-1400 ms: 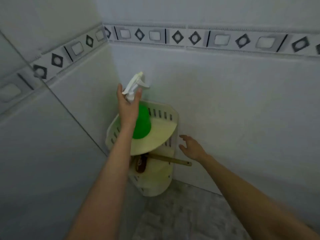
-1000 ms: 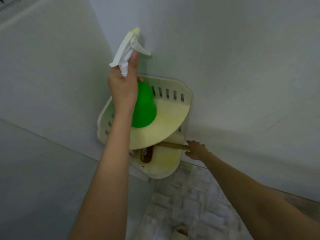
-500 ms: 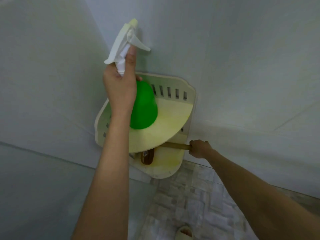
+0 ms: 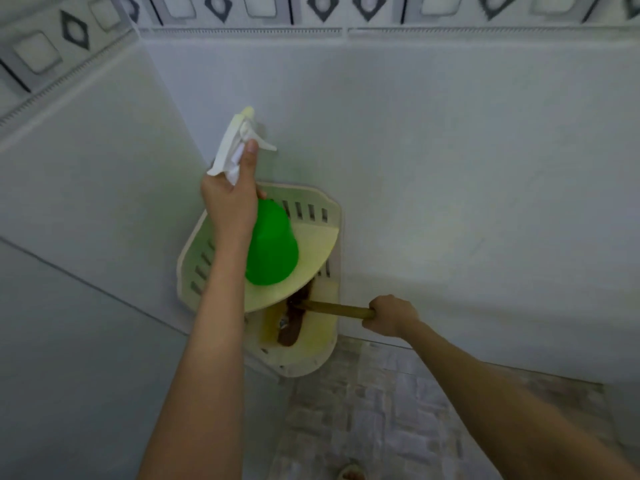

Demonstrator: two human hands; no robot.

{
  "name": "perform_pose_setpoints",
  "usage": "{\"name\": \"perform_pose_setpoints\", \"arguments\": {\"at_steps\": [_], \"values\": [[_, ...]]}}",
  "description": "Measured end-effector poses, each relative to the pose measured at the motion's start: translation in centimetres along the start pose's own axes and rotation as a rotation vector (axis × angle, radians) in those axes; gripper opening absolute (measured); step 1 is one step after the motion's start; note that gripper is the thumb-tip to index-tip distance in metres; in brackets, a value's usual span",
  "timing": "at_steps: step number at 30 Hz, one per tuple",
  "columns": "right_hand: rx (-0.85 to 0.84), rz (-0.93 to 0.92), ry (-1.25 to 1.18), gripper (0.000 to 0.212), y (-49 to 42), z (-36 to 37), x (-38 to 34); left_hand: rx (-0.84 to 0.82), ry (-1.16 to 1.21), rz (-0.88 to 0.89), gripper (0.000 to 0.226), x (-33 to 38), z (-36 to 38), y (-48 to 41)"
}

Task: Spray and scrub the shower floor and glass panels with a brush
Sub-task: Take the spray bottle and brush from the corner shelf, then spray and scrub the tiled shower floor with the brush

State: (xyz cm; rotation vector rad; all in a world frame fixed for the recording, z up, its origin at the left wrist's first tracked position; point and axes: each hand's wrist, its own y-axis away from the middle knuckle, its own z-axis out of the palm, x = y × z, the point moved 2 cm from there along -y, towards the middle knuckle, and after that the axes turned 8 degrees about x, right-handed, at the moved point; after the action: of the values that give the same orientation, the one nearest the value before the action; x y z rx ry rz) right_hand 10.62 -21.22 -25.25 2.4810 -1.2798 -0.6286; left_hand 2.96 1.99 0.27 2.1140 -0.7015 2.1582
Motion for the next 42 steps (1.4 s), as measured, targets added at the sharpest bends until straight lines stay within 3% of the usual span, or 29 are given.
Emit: {"name": "perform_pose_setpoints", "arguments": {"at_steps": [4,9,14,19,27,35,38,42], "values": [[0.039,0.126,-0.044,0.027,5.9,-0.5,4.4,-0.147,-0.004,-0.028,0.038,2.0,0.9,3.8],[0.096,0.358,-0.115,0.029,15.5,-0.4,10.9,-0.413,0.008,0.011,0.016,5.1,3.4,10.7],[0.193,0.603,-0.229,0.032,24.8,1.2,17.1,-0.679,0.042,-0.009,0.016,6.6,7.6,18.9],[0.305,0.881,-0.370,0.034,34.4,4.7,22.0,-0.932,0.068,-0.044,0.023,7.6,12.5,29.1],[0.484,1.300,-0.628,0.038,49.1,11.6,28.1,-1.318,0.119,-0.002,0.013,10.1,17.4,47.0],[0.767,1.449,-0.770,0.027,58.0,19.5,33.3,-1.629,0.040,0.020,0.028,6.9,20.9,64.3],[0.777,1.555,-0.874,0.013,59.0,23.0,34.7,-1.742,0.039,0.081,0.028,5.0,21.7,69.7],[0.806,1.641,-0.984,0.014,58.9,28.3,37.4,-1.954,0.088,0.170,0.026,0.8,22.5,76.4]]}}
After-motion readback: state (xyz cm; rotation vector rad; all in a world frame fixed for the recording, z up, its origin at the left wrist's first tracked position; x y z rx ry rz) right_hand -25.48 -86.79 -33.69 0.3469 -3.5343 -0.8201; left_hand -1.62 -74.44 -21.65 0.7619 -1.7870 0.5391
